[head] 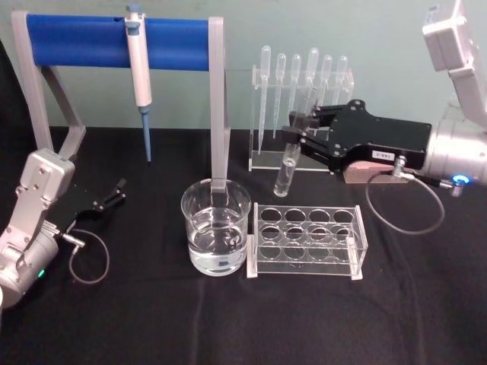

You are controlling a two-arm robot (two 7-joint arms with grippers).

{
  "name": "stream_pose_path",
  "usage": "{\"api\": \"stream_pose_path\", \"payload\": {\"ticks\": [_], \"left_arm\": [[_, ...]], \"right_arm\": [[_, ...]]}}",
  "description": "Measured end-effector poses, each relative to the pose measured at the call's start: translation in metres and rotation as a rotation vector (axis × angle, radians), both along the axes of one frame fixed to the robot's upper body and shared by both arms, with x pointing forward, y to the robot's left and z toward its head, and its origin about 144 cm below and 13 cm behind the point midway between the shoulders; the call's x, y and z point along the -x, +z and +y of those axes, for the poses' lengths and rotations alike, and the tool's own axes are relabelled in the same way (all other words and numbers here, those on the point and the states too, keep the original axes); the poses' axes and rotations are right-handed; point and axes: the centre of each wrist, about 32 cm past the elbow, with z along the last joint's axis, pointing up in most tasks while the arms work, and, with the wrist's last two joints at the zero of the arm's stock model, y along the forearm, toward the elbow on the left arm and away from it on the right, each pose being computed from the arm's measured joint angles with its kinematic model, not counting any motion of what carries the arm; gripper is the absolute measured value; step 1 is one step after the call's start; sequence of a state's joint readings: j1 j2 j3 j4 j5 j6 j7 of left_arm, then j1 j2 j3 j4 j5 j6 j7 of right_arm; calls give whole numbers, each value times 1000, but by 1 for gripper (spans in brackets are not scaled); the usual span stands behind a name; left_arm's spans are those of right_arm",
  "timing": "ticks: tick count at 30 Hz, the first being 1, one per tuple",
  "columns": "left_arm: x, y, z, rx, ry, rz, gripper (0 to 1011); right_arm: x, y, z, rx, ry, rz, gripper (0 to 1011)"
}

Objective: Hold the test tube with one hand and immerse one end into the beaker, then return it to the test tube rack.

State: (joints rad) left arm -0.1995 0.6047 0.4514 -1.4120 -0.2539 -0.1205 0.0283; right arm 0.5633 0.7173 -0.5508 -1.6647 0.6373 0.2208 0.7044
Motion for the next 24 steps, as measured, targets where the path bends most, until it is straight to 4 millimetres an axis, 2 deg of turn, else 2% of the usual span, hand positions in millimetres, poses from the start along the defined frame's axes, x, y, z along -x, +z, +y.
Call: {"api": "stream_pose_path", "payload": {"ticks": [11,18,24], "left_arm": [[0,0,0,0,0,0,1000],[0,0,0,0,0,0,1000],[0,0,0,0,0,0,1000]], "right_arm": [[-8,19,33,-6,59,-12,224],[-9,23,47,-7,81,-7,224],[-9,18,56,-6,96,5,224]]}}
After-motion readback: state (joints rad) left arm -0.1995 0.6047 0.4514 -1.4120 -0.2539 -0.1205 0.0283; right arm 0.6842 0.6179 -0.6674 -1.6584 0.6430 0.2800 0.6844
